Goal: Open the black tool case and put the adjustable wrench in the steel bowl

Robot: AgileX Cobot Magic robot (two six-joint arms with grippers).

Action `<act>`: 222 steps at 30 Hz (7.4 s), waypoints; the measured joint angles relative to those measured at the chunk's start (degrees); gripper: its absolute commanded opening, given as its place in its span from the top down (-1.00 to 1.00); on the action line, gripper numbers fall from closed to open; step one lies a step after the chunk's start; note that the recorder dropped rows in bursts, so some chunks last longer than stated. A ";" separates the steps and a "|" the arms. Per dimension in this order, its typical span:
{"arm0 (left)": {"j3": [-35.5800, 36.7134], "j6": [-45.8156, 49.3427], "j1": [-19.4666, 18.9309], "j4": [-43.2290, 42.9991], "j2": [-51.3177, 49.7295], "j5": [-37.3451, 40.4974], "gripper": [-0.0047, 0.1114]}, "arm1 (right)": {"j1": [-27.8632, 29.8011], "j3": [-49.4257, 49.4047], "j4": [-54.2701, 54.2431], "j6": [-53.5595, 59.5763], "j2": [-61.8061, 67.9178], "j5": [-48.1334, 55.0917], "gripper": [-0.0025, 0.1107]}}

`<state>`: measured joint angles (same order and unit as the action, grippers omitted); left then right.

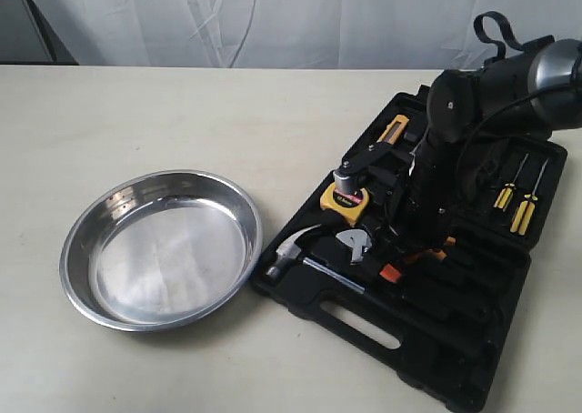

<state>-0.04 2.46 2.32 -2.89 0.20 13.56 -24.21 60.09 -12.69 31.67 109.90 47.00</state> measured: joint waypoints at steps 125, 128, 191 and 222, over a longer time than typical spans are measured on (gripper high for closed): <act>0.00 0.00 0.00 0.00 0.00 0.00 0.91 | -21.61 9.72 2.70 -18.54 -34.83 0.78 0.97; 0.00 0.00 0.00 0.00 0.00 0.00 0.91 | -21.61 9.31 2.70 -18.84 -41.42 3.41 0.97; 0.00 0.00 0.00 0.00 0.00 0.00 0.91 | 27.95 -59.61 -10.48 -18.61 -108.48 -35.52 0.97; 0.00 0.00 0.00 0.00 0.00 0.00 0.91 | 27.95 -59.61 -10.48 -18.61 -108.48 -35.47 0.97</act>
<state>-0.04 2.46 2.32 -2.89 0.20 13.56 3.74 0.48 -23.17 13.06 1.41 11.53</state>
